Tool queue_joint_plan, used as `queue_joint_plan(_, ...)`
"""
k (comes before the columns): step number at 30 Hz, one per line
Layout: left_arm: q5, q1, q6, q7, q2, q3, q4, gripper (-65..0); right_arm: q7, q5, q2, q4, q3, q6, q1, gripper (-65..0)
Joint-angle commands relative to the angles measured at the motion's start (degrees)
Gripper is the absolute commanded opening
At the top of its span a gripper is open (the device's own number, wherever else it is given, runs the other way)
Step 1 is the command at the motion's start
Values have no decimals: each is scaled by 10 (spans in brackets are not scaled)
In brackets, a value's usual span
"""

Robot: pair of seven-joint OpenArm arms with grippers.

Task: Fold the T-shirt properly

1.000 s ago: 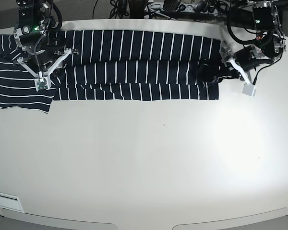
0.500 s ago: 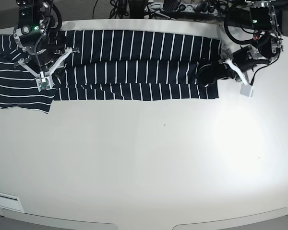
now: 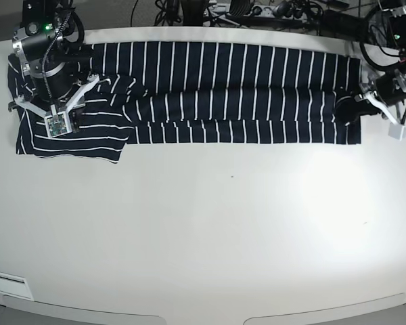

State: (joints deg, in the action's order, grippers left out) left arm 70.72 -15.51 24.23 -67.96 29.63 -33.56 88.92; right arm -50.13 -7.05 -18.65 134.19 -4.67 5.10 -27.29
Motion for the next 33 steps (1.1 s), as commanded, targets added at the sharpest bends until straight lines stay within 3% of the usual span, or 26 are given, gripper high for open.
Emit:
queue_joint_plan(1,14,3,2,6,24,-12,9,-650,14,3,-4,8,-3,-2,-7,-616)
queue_joint_plan(2,20,3,2,5,33,-15,9,-650,14,1,-4,8,-3,2,-12,-650)
queue_joint_plan(7,54,3,17,3,71,-22,9,-650,25,-24,-4,8,-3,50,-32,-650)
queue_joint_plan(14,98,3,32,-15,75,-22,9,-650,101,-34,-4,-91,-3,81,-17,-650)
queue_joint_plan(21,111,3,32,-26,75,-22,9,-650,98,-35,-4,-227,-3,84,14,-650)
queue_joint_plan(23,143,3,49,-41,75,-22,9,-650,92,-35,-4,-233,-3,85,14,-650)
queue_joint_plan(27,143,3,88,-60,75,-21,21,-650,77,-36,-4,-232,-3,85,14,-650)
queue_joint_plan(33,143,3,70,-58,61,-21,73,-650,64,-37,-4,-232,-3,85,14,-650)
